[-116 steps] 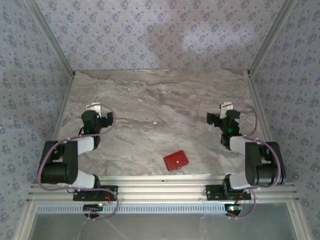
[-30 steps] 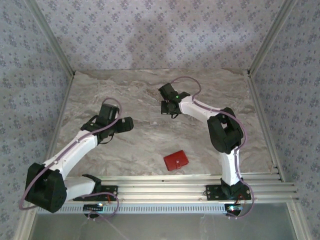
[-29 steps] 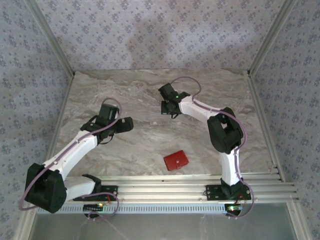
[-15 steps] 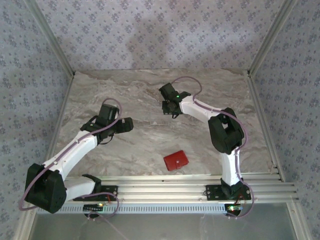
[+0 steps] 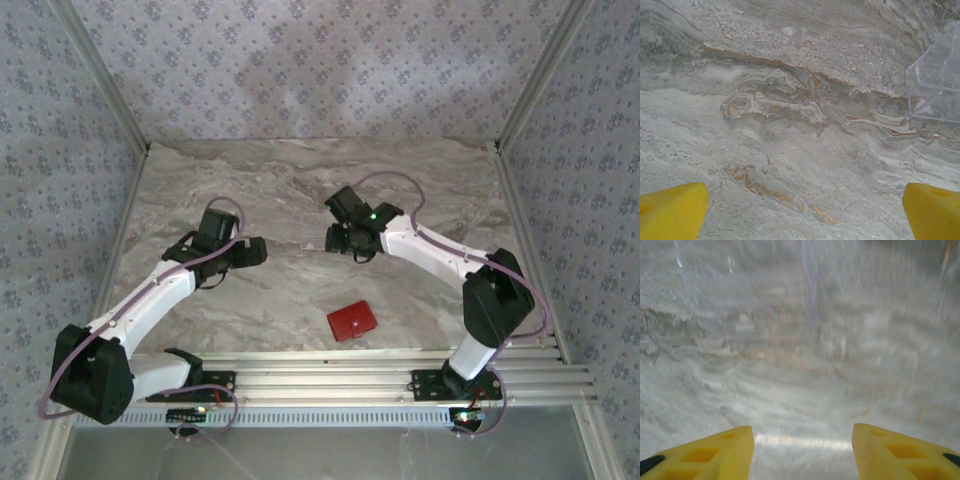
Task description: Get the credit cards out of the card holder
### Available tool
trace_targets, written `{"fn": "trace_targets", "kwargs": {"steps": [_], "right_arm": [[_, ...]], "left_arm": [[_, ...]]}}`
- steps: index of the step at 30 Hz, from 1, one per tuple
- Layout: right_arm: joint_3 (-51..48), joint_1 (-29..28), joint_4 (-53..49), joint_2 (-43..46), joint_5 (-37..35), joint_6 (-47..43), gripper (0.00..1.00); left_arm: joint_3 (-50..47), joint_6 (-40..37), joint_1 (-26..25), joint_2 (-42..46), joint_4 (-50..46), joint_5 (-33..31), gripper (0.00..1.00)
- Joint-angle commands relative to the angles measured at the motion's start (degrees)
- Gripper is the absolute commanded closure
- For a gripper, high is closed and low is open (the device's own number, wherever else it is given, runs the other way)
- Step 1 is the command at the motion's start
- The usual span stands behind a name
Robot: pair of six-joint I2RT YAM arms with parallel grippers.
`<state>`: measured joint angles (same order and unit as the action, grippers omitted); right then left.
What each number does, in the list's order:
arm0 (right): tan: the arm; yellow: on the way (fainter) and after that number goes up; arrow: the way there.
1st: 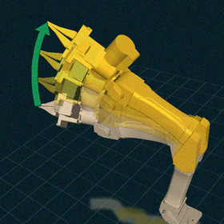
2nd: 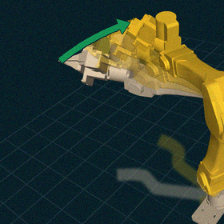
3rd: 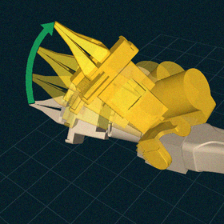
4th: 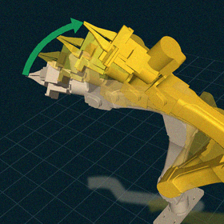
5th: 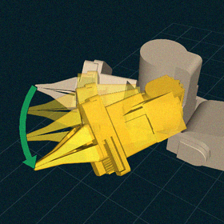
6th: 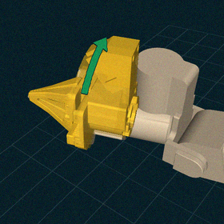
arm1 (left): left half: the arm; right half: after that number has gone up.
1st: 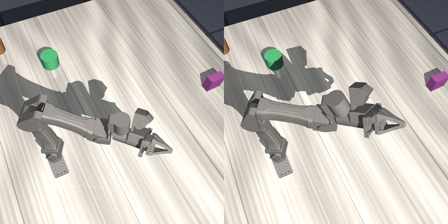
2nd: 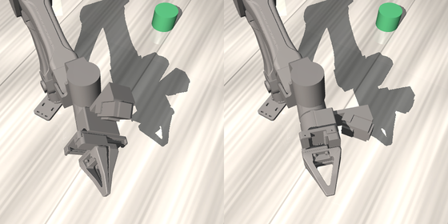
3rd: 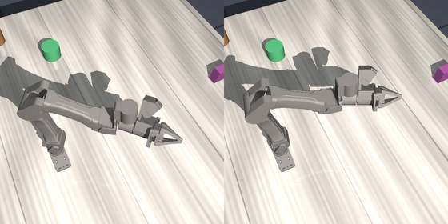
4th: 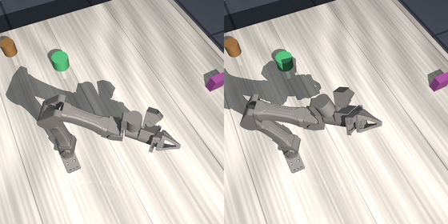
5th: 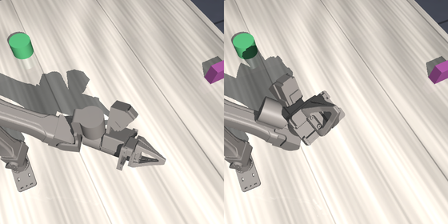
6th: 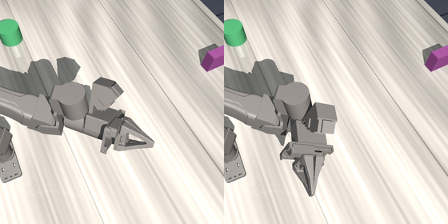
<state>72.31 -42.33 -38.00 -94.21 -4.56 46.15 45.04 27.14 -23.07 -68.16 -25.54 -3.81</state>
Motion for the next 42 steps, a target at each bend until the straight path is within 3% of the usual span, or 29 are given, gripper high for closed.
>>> {"fn": "trace_targets", "kwargs": {"steps": [1, 7, 13, 26, 42], "right_arm": [[-7.79, -1.01, -0.54, 3.36, 4.02, 19.19, 0.37], [-16.54, -3.68, -0.1, 7.42, 5.68, 48.69, 0.28], [-22.16, -4.01, -0.15, 10.6, 8.86, 61.41, 0.17], [-24.41, -3.96, -4.62, 14.45, 11.67, 64.61, 0.07], [-25.03, -4.75, 0.03, 10.62, 13.39, 66.04, 0.05]], "left_arm": [[2.59, -1.89, -0.4, -1.0, -1.35, 0.69, 0.0], [3.72, -3.81, -0.31, -1.62, -2.35, 0.7, 0.01], [4.88, -5.51, -0.38, -1.71, -3.97, 1.16, 0.01], [5.98, -6.39, -0.4, -1.67, -6.24, 0.73, 0.01], [5.3, -6.31, -0.38, -1.35, -6.09, 0.19, 0.01]]}}
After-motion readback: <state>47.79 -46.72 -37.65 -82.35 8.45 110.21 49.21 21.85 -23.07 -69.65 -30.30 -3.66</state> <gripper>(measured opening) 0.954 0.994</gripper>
